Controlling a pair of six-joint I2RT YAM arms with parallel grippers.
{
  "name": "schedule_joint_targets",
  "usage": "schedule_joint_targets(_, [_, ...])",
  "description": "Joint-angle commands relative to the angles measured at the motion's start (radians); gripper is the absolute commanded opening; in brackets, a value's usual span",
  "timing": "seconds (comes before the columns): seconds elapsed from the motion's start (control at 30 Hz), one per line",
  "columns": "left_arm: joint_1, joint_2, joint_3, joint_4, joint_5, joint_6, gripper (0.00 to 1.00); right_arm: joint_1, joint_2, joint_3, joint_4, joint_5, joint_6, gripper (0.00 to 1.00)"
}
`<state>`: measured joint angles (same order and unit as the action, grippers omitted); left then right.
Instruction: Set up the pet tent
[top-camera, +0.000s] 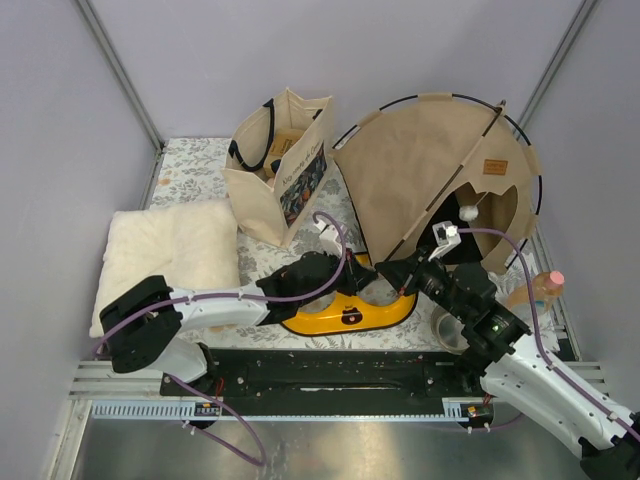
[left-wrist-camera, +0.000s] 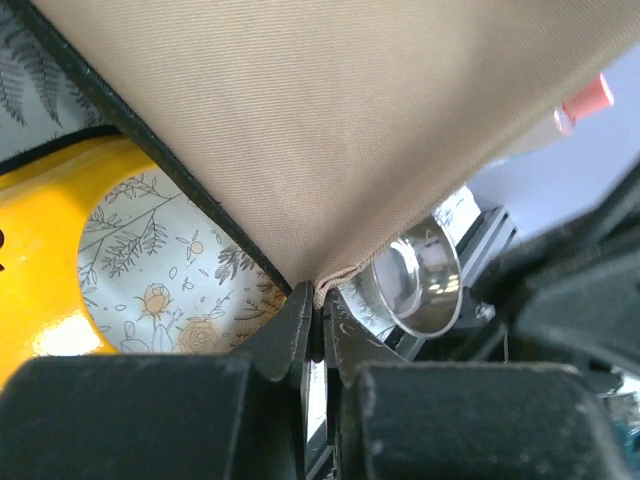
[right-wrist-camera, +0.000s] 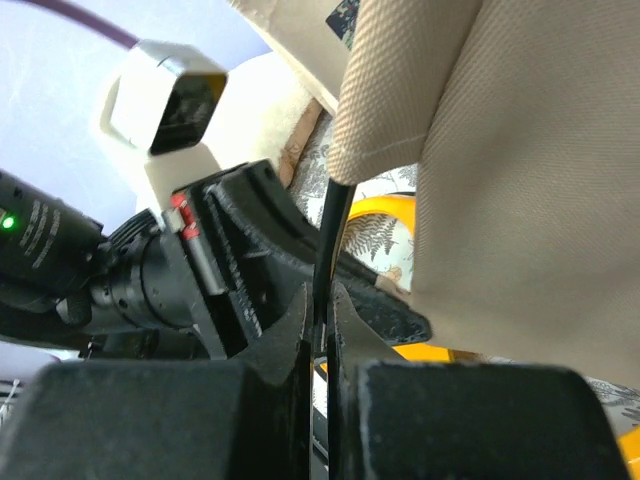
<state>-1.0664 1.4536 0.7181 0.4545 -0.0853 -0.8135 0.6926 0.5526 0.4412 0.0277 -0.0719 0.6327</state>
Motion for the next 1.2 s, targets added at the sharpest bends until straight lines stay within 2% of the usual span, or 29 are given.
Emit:
schedule_joint_targets(0.0, [-0.037, -0.050, -0.065, 0.055, 0.019, 0.275, 0.00, -0.005, -0.029, 0.096, -0.020, 0.193, -0.014, 0.00])
schedule_joint_targets(0.23, [-0.050, -0.064, -0.135, 0.210, 0.041, 0.410, 0.00, -0.005, -0.008, 0.125, -0.075, 0.311, -0.028, 0.00])
schedule_joint_targets(0.67, [-0.079, -0.041, -0.115, 0.173, 0.024, 0.481, 0.00, -0.004, 0.046, 0.142, 0.027, 0.301, 0.005, 0.00])
schedule_joint_targets(1.17, [-0.132, -0.009, -0.078, 0.105, -0.100, 0.507, 0.00, -0.005, 0.046, 0.142, 0.052, 0.316, 0.041, 0.00])
